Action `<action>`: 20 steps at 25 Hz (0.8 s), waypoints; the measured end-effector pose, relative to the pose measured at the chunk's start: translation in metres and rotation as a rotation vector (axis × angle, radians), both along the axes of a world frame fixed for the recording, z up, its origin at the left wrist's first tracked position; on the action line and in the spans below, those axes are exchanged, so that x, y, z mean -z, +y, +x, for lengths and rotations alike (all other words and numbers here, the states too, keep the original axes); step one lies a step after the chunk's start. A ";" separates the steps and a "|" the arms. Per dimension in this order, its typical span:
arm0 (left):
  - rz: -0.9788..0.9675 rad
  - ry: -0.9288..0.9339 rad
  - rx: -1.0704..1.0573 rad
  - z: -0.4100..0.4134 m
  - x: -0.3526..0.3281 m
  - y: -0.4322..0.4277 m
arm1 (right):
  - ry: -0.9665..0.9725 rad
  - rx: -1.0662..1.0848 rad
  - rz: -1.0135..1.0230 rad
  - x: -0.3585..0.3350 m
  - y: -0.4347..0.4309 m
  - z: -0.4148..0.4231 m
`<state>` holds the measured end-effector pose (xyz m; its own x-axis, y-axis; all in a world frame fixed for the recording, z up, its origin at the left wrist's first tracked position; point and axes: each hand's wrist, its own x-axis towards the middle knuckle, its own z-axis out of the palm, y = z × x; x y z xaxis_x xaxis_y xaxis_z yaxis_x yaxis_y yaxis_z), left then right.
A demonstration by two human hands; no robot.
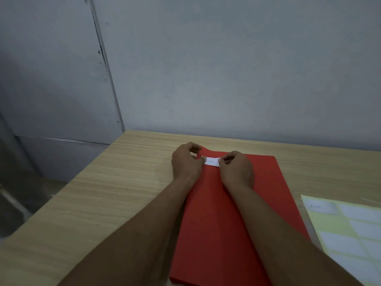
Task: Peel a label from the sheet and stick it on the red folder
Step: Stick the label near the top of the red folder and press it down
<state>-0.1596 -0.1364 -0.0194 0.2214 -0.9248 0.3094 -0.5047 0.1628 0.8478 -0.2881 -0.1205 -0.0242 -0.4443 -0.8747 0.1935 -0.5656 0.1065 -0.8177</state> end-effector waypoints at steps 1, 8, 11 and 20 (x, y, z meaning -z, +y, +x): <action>0.003 -0.024 -0.002 0.000 0.000 0.000 | 0.005 -0.002 -0.010 0.000 0.000 0.000; 0.040 -0.232 0.028 0.004 0.002 -0.004 | 0.061 -0.019 -0.027 0.001 0.004 0.002; 0.047 -0.260 0.067 0.005 0.000 -0.006 | 0.077 -0.028 -0.035 0.000 0.005 0.002; 0.026 -0.264 0.070 0.007 0.002 -0.004 | 0.140 -0.052 0.009 -0.002 0.005 0.003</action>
<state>-0.1526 -0.1408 -0.0219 0.0717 -0.9435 0.3235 -0.6970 0.1846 0.6929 -0.2854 -0.1160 -0.0220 -0.3672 -0.8979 0.2426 -0.6790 0.0805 -0.7297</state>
